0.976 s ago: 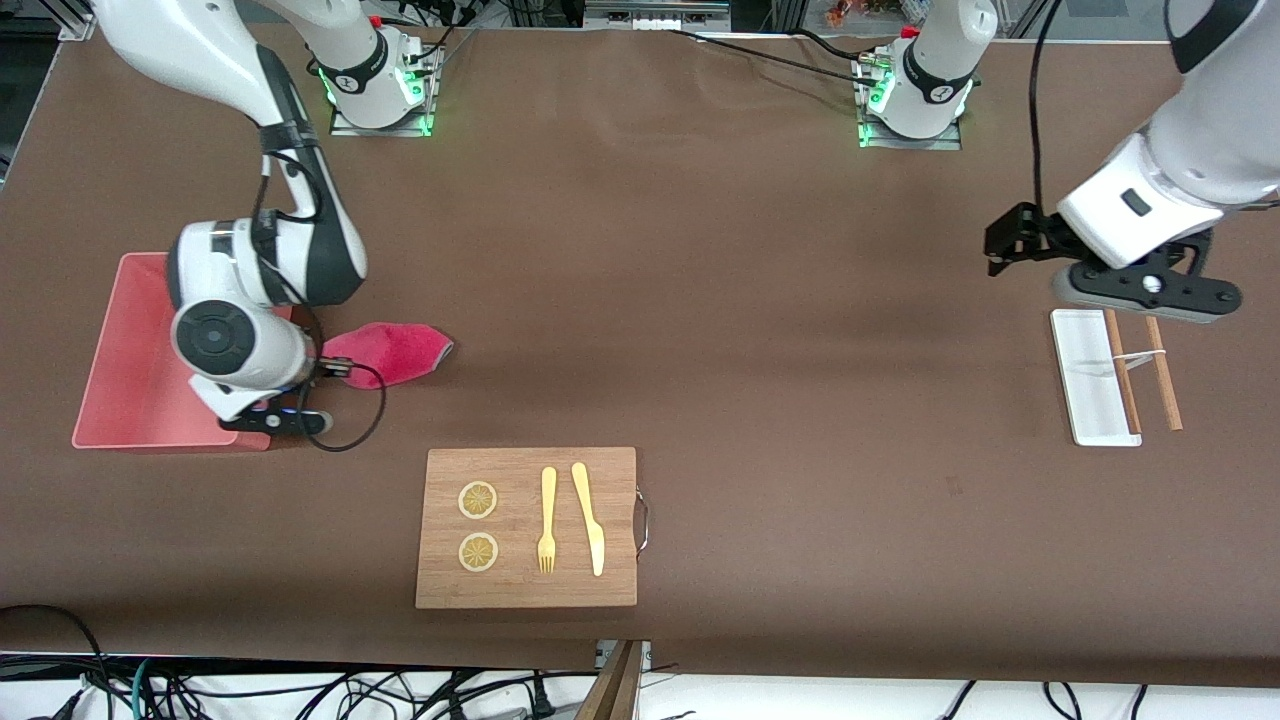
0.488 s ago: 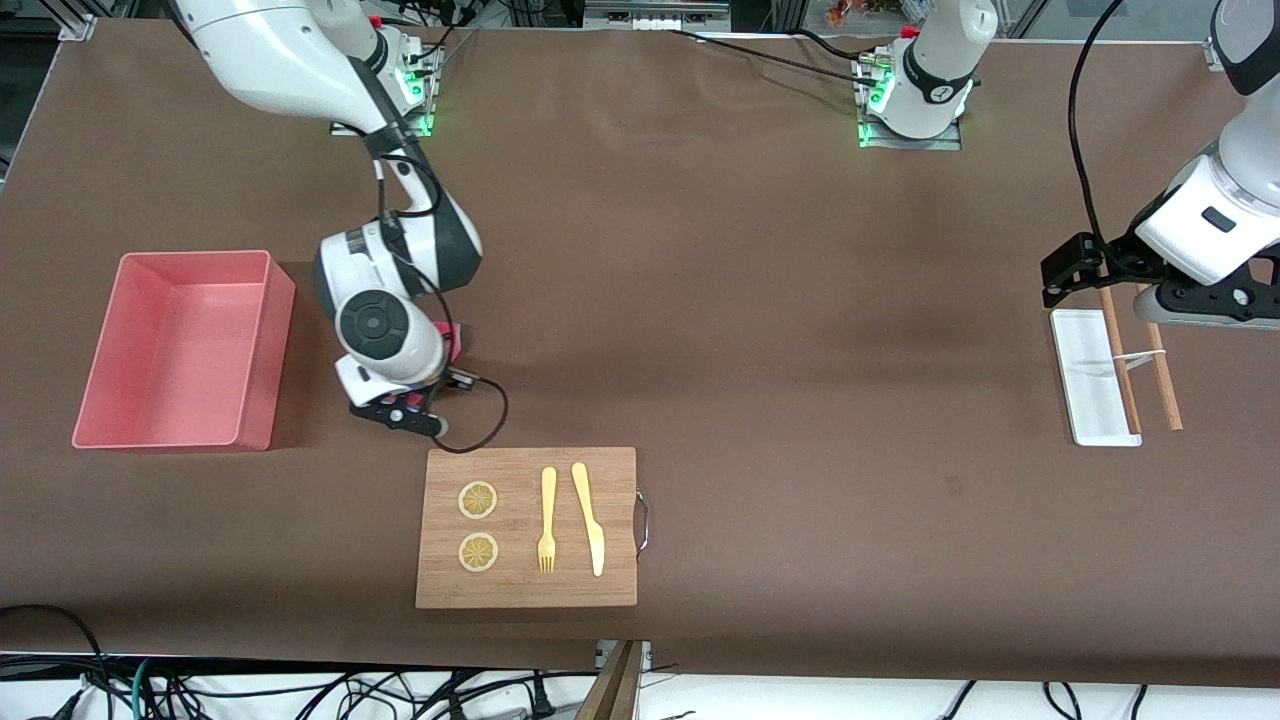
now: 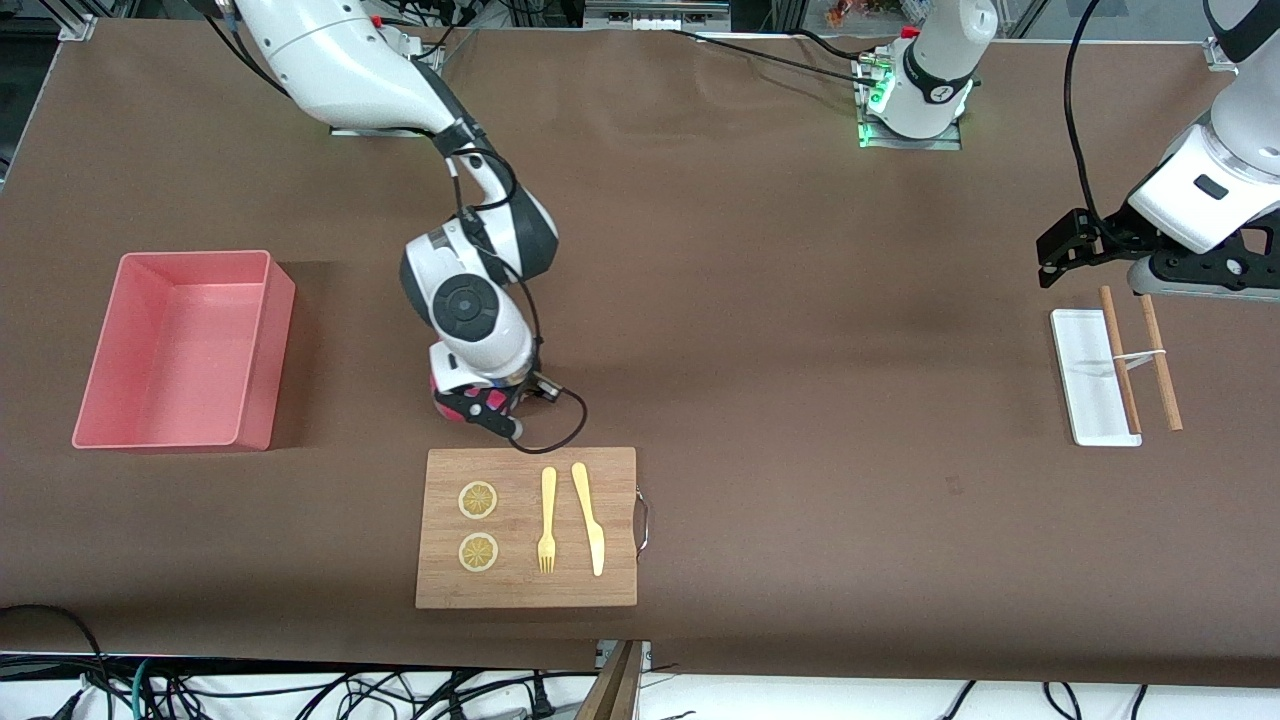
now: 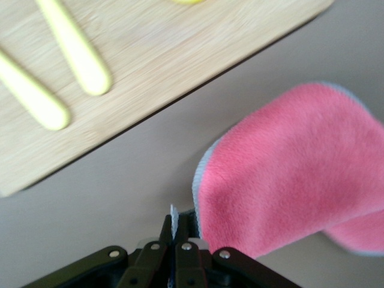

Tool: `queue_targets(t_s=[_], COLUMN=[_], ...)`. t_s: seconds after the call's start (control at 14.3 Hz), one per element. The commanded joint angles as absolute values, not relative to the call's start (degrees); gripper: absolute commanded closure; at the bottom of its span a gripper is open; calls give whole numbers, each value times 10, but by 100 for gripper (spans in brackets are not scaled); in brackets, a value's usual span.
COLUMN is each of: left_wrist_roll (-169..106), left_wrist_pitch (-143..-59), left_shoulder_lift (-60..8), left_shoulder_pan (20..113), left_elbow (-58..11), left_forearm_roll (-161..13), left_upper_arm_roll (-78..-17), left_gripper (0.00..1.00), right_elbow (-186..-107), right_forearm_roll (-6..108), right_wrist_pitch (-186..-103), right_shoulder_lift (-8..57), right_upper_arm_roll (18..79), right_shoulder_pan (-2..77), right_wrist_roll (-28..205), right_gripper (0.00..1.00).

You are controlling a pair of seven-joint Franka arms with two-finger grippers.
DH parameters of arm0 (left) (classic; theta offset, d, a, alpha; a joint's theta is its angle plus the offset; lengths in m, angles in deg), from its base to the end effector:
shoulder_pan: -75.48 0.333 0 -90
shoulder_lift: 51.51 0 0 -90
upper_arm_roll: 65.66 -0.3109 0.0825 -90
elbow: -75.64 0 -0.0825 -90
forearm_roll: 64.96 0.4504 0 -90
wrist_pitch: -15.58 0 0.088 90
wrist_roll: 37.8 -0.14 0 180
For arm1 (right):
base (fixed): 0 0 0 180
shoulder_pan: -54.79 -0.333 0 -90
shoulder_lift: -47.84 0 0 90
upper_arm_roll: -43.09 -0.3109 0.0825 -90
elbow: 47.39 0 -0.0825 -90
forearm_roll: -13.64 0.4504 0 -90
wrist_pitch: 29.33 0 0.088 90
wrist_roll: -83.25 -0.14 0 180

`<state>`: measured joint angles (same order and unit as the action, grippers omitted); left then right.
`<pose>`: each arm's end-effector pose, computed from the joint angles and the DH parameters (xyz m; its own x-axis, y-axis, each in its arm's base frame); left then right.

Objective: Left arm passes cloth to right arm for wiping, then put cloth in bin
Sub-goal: 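Wipe the cloth across the table toward the wooden board, right gripper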

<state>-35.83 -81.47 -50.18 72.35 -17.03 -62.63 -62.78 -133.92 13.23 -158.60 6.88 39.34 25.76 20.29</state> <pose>0.6371 -0.0616 0.5578 0.9957 -0.0752 0.0545 -0.0732 -0.9966 -0.0375 0.6472 0.4101 0.1688 0.8583 -0.5128 -0.0185 -0.5131 -0.8571 -0.0457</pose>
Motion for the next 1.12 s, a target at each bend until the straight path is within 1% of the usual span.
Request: queue_targets(t_s=[0.0,0.28,0.42,0.56,0.7,0.91,1.05], left_wrist_roll=[-353,-352,-352,-353,-352,-353,-353], left_wrist_pitch=[-827,-829,-829,-829,-829,-829,-829], left_shoulder_lift=[-511,-506,-504,-501,-502,-502,-502], left_shoulder_pan=[724,727,728,734,736,735,736], left_elbow=[-183,-183,-180,-181,-181,-180,-180], left_forearm_roll=[-620,-621,-621,-628,-634,-634,-634], left_upper_arm_roll=[-628,-628,-628,-628,-628,-623,-623], left_gripper=[0,0,0,0,0,0,0], right_elbow=[-1314,-1272,-1246,-1207,-1189,-1204,-1224], right_forearm_roll=[163,254,287,289,283,267,260], right_wrist_pitch=[-1626,-1627,-1601,-1526,-1454,-1371,-1336], right_shoulder_lift=[51,56,62,62,67,72,71], right_upper_arm_roll=[365,343,343,344,346,351,376], right_shoulder_pan=[257,259,263,268,272,281,286], right_wrist_roll=[117,85,87,91,102,182,224], right_gripper=[100,100,100,100,100,100,100])
